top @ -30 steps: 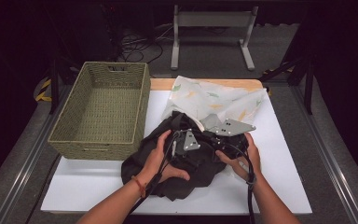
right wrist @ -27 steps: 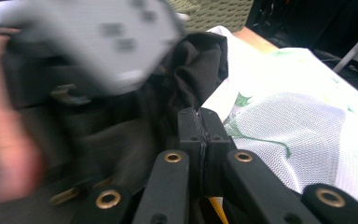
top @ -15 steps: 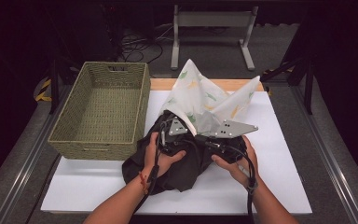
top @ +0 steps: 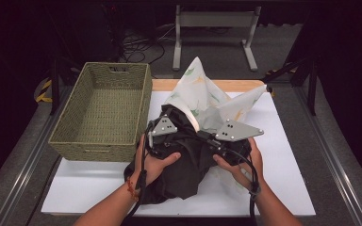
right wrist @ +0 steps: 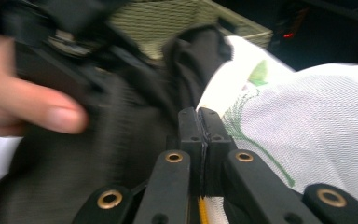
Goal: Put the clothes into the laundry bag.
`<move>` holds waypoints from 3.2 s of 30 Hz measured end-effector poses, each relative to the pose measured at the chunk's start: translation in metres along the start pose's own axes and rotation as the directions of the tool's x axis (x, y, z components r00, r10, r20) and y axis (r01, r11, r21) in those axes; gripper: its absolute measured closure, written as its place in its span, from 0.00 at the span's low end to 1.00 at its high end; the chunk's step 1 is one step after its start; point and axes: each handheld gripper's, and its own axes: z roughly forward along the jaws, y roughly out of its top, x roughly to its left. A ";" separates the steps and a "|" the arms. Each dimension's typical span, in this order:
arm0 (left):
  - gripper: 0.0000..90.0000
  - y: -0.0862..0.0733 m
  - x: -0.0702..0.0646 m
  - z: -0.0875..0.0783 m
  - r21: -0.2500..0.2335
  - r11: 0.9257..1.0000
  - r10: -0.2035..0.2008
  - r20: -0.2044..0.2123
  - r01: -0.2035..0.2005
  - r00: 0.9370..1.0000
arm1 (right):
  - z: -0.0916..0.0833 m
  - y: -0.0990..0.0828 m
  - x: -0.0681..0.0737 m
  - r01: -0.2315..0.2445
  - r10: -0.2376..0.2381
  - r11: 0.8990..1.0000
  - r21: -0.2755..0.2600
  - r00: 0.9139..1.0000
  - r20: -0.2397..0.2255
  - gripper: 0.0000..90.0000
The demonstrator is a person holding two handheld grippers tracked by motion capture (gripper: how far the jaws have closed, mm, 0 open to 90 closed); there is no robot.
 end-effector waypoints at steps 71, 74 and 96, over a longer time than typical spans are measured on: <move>0.88 -0.013 -0.025 -0.023 0.046 0.963 0.268 -0.025 -0.267 0.963 | -0.001 -0.001 0.008 -0.009 0.009 1.000 0.005 0.996 -0.091 1.00; 0.87 -0.015 -0.016 0.005 0.041 0.977 0.212 -0.016 -0.211 0.977 | 0.001 -0.006 0.011 -0.012 0.013 1.000 0.016 0.995 -0.101 1.00; 0.13 -0.061 0.013 -0.015 0.122 0.973 0.185 0.110 -0.198 0.977 | 0.012 -0.073 0.001 0.007 -0.003 0.983 0.183 1.000 -0.023 1.00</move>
